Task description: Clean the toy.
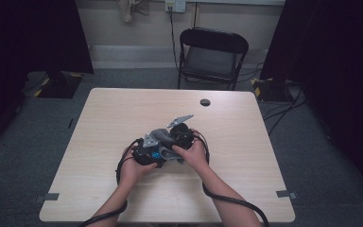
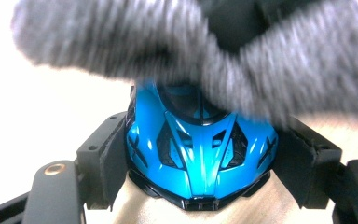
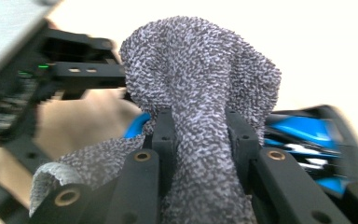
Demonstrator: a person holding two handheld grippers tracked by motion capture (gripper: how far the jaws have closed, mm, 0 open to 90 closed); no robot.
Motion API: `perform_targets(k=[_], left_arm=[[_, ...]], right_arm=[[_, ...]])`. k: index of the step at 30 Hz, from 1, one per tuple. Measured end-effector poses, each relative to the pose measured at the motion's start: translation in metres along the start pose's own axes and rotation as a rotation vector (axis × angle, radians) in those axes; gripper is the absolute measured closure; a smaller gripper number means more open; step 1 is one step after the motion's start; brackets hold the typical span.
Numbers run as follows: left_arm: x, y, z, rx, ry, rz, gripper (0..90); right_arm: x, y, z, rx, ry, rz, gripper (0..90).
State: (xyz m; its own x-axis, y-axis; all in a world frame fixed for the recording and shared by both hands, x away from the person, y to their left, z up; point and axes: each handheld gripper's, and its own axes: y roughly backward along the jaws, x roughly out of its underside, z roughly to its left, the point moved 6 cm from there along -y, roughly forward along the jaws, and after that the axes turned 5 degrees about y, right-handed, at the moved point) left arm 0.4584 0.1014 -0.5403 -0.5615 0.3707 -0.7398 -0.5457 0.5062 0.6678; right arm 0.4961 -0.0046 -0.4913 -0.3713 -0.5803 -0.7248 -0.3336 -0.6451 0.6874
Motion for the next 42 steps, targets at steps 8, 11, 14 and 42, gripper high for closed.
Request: perform_targets(k=[8, 11, 14, 42], left_arm=[[0.003, 0.003, -0.001, 0.005, 0.006, -0.003, 25.5], [0.004, 0.004, -0.001, 0.004, 0.007, -0.002, 25.5], [0.005, 0.005, -0.001, 0.001, 0.001, -0.001, 25.5], [0.008, 0.009, -0.001, 0.008, 0.008, -0.002, 25.5]], right_arm=[[0.009, 0.009, -0.034, 0.068, -0.036, 0.017, 70.7], [0.009, 0.008, -0.038, 0.072, -0.048, 0.021, 70.6], [0.007, 0.007, -0.04, 0.083, -0.036, 0.038, 70.6], [0.008, 0.013, 0.013, -0.025, 0.045, 0.003, 70.0]])
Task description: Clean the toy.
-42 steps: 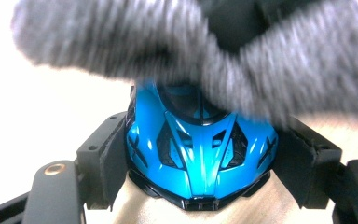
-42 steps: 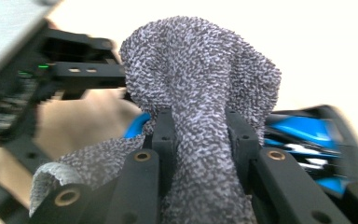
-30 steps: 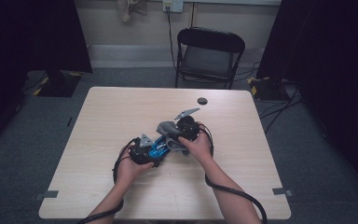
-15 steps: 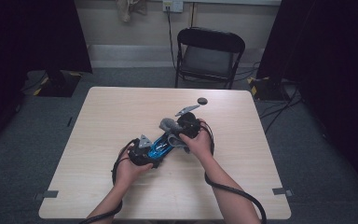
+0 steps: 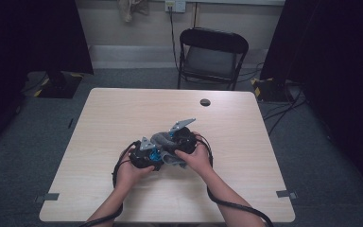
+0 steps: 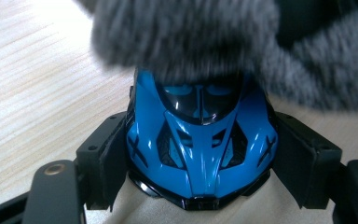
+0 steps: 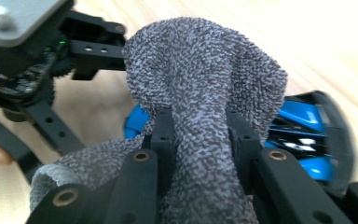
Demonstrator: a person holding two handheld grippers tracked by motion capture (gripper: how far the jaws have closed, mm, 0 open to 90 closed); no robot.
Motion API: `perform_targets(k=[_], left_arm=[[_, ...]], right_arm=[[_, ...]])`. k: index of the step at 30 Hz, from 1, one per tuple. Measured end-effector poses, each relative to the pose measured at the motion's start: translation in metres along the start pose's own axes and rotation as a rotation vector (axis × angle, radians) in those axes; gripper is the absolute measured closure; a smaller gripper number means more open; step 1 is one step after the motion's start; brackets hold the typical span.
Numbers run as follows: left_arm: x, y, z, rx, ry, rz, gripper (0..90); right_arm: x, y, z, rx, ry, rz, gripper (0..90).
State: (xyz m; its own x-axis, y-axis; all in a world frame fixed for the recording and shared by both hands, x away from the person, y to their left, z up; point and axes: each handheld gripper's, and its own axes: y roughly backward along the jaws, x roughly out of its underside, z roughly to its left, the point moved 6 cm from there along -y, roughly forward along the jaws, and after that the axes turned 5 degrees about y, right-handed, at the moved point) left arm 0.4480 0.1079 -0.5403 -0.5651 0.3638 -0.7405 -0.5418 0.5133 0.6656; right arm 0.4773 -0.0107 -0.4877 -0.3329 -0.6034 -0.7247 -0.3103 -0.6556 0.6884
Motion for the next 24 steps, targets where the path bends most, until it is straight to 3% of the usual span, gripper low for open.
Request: perform_targets(k=[4, 5, 10, 12, 24], left_arm=[[0.0, 0.0, 0.0, 0.0, -0.001, 0.0, 25.4], [0.0, 0.0, 0.0, -0.001, -0.001, 0.0, 25.4], [0.0, 0.0, 0.0, -0.005, -0.002, 0.0, 25.5], [0.0, 0.0, 0.0, -0.005, -0.002, 0.0, 25.4], [0.0, 0.0, 0.0, -0.002, -0.002, 0.0, 25.4]], right_arm=[[-0.002, -0.004, 0.007, -0.031, 0.008, -0.008, 70.0], [-0.004, -0.007, 0.012, -0.057, 0.021, -0.008, 70.0], [-0.002, -0.019, 0.019, -0.065, 0.043, 0.031, 70.1], [-0.001, -0.023, 0.021, -0.082, 0.028, 0.02, 70.1], [0.002, -0.022, 0.024, -0.07, 0.042, 0.018, 70.2]])
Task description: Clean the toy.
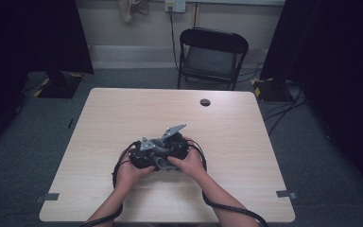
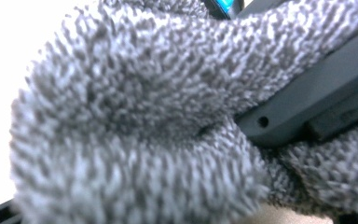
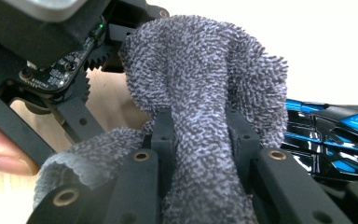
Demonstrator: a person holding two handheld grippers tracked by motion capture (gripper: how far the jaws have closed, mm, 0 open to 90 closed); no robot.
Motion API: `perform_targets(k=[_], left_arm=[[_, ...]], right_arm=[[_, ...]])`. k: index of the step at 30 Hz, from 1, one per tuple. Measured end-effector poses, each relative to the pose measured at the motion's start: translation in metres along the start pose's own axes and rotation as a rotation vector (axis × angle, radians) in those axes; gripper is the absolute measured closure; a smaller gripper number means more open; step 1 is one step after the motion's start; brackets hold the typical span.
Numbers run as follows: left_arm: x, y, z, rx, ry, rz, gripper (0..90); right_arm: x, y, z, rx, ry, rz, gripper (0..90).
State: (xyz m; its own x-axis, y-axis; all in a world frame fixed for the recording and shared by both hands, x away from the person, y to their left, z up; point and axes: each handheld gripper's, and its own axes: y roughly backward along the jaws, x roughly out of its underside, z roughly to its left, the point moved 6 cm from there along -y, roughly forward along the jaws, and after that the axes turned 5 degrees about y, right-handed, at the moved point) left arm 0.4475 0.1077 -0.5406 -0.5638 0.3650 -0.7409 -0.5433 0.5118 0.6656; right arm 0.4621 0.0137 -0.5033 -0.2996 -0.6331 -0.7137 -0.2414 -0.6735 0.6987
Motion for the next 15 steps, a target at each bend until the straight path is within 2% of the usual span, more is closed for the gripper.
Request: perform_targets(k=[10, 15], left_arm=[[0.0, 0.0, 0.0, -0.001, -0.001, -0.001, 25.5], [0.0, 0.0, 0.0, -0.001, -0.001, -0.001, 25.5]], right_arm=[[-0.002, 0.002, -0.002, 0.022, 0.032, 0.016, 70.2], [-0.003, 0.005, -0.012, 0.028, 0.014, 0.012, 70.2]])
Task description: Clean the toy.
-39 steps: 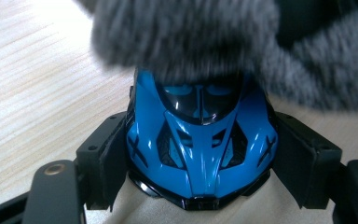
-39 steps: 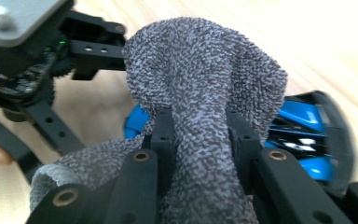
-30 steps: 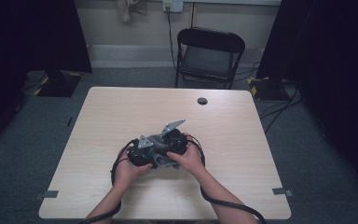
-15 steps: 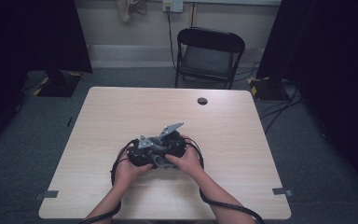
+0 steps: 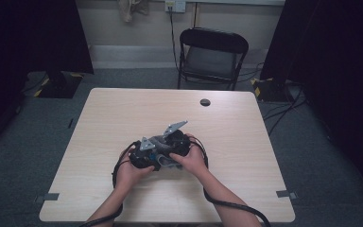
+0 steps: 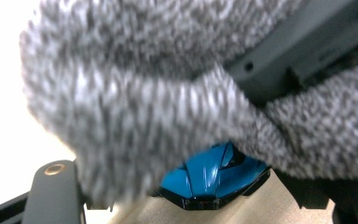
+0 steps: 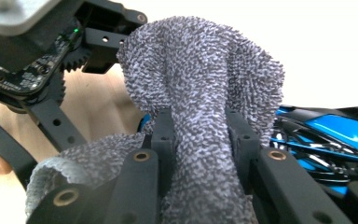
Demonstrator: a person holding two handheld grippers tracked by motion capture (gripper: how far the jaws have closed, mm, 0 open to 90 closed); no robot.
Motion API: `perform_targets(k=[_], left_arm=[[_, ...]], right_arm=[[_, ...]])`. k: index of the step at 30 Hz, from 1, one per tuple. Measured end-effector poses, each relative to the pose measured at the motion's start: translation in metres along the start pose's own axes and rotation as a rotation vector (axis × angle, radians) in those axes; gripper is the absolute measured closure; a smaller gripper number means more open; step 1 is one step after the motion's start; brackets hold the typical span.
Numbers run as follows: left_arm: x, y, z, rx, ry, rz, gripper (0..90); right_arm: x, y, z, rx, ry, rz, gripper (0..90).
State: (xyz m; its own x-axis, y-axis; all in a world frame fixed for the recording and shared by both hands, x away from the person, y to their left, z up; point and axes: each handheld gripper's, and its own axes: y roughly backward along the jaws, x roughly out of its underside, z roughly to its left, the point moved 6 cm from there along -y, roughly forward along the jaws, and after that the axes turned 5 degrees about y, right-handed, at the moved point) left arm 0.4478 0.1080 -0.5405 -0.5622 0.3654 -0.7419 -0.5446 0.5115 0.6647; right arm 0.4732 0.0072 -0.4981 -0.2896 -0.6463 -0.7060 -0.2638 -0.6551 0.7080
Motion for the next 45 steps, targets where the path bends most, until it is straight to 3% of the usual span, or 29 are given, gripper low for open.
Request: perform_targets(k=[7, 15, 18, 23, 29, 33, 35, 41, 42, 45], left_arm=[[0.0, 0.0, 0.0, 0.0, 0.001, -0.001, 25.5], [0.0, 0.0, -0.001, 0.002, 0.003, 0.0, 25.5], [0.0, 0.0, 0.0, 0.002, 0.003, 0.0, 25.5], [0.0, 0.0, 0.0, 0.002, 0.003, 0.0, 25.5], [0.0, 0.0, -0.001, 0.001, 0.003, 0.0, 25.5], [0.0, 0.0, 0.0, 0.002, 0.004, -0.001, 25.5], [0.0, 0.0, 0.0, 0.0, 0.003, -0.001, 25.5], [0.0, 0.0, 0.0, 0.0, 0.004, 0.0, 25.4], [0.0, 0.0, 0.0, 0.0, 0.003, 0.0, 25.4], [0.0, 0.0, 0.0, 0.0, 0.002, 0.0, 25.4]], right_arm=[[0.0, 0.002, -0.01, -0.005, -0.047, -0.028, 70.3], [-0.003, 0.007, -0.035, 0.074, -0.079, -0.027, 70.2], [0.0, 0.007, -0.051, 0.1, -0.135, -0.029, 70.1], [0.004, 0.006, -0.062, 0.113, -0.197, -0.057, 70.1], [0.003, 0.008, -0.064, 0.147, -0.19, -0.043, 69.7], [0.006, 0.017, -0.071, 0.184, -0.212, -0.041, 69.6], [0.009, 0.022, -0.075, 0.177, -0.243, -0.058, 69.9], [0.018, 0.039, -0.083, 0.205, -0.251, -0.07, 70.1], [0.026, 0.05, -0.086, 0.215, -0.262, -0.075, 70.2], [0.034, 0.058, -0.087, 0.217, -0.268, -0.076, 70.2]])
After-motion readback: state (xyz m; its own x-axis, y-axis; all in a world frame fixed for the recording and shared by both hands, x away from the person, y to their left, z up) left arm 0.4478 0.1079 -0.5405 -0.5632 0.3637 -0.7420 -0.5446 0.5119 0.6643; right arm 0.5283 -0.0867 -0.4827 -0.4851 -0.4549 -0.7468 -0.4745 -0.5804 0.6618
